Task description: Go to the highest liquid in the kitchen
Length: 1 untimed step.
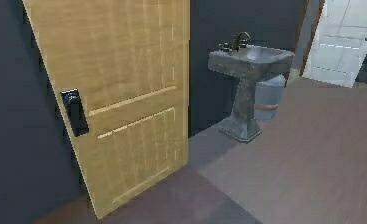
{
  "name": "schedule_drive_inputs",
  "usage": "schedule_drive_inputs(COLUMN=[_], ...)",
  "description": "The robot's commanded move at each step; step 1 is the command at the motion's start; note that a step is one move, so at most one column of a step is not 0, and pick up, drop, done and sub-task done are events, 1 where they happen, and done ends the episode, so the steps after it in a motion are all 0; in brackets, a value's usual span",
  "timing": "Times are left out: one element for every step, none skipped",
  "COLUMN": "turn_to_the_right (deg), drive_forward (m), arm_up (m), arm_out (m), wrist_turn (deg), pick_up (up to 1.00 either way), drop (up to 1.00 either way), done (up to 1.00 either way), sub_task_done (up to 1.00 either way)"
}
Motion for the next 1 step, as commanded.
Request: schedule_drive_inputs(turn_to_the_right=[39.0], drive_forward=[0.00], arm_up=[0.00], arm_out=[0.00], wrist_turn=[0.0], pick_up=[0.00], drop=[0.00], done=[0.00], sub_task_done=[0.00])
